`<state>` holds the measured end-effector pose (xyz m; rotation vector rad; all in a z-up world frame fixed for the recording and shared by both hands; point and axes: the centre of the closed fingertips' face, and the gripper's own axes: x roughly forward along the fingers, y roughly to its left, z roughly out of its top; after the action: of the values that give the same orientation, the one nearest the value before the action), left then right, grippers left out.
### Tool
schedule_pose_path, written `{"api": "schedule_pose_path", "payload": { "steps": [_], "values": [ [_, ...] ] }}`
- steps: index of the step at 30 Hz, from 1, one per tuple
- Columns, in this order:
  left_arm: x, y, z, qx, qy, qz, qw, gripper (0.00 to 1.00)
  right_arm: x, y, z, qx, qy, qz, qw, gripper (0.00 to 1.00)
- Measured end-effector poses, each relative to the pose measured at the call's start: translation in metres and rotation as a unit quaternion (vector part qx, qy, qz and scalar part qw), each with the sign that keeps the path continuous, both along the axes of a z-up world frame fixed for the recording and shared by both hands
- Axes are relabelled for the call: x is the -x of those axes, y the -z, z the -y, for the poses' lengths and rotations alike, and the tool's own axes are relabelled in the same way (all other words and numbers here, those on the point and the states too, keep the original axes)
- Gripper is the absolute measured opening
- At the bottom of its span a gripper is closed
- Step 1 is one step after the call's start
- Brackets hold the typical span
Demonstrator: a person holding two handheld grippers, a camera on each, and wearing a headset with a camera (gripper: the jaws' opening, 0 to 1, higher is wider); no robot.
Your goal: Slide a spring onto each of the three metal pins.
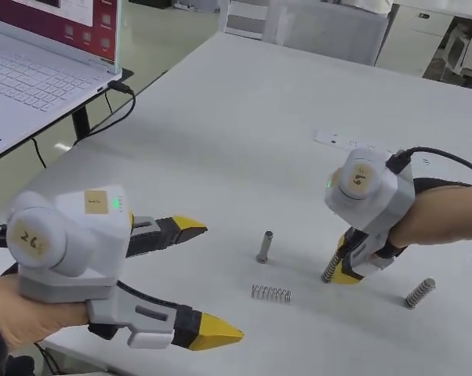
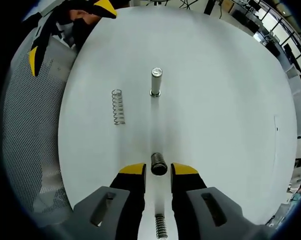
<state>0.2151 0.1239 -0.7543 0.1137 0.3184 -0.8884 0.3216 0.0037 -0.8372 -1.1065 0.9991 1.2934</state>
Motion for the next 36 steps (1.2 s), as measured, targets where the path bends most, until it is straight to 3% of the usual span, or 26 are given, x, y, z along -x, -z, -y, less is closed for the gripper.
{"api": "schedule_pose_path", "payload": {
  "steps": [10,16,28,36],
  "values": [
    [0.001,0.000,0.002,0.000,0.003,0.000,1.0000,0.79,0.009,-0.002,0.018,-0.007,0.024,-0.004,0.9997,0.18],
    [0.000,0.000,0.003,-0.001,0.007,0.001,1.0000,0.79,0.029,-0.004,0.020,-0.018,0.025,-0.015,0.9994,0.18],
    [0.001,0.000,0.004,0.001,0.010,0.002,0.9999,0.79,0.065,-0.009,-0.006,-0.043,0.000,-0.031,0.9986,0.18],
    [0.003,-0.002,0.003,0.001,0.007,0.004,1.0000,0.78,0.071,-0.012,-0.032,-0.051,-0.037,-0.021,0.9978,0.18]
  ]
}}
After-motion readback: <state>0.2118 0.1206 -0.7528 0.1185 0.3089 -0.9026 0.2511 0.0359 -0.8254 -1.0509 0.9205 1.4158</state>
